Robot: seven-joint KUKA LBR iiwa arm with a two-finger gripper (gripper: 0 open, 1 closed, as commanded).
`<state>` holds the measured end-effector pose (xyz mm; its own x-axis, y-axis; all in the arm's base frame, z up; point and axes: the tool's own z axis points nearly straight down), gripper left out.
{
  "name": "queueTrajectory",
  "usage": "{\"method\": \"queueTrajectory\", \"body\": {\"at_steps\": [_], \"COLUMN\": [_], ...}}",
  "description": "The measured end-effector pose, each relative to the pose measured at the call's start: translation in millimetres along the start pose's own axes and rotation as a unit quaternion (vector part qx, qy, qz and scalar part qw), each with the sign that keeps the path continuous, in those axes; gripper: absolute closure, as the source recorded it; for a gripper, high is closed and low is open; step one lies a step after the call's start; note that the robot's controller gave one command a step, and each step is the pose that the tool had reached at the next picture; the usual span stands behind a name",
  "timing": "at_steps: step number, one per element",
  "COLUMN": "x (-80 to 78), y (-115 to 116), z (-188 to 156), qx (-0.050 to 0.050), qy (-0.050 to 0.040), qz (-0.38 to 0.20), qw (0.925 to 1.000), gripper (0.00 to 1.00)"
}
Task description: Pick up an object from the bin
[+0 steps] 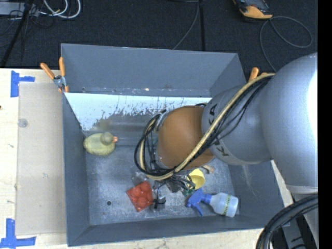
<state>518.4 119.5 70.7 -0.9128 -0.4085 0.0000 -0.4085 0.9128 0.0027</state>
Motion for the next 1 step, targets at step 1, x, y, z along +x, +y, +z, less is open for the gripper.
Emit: {"method": "queueTrajectory", "body": {"at_steps": [1], "x": [-12.4], "y": [13.5], "z": [-142.6], "qx": [0.000], "qy": [-0.0011], "qz": [-0.017], "qw": [0.9999], "gripper": [1.00]}}
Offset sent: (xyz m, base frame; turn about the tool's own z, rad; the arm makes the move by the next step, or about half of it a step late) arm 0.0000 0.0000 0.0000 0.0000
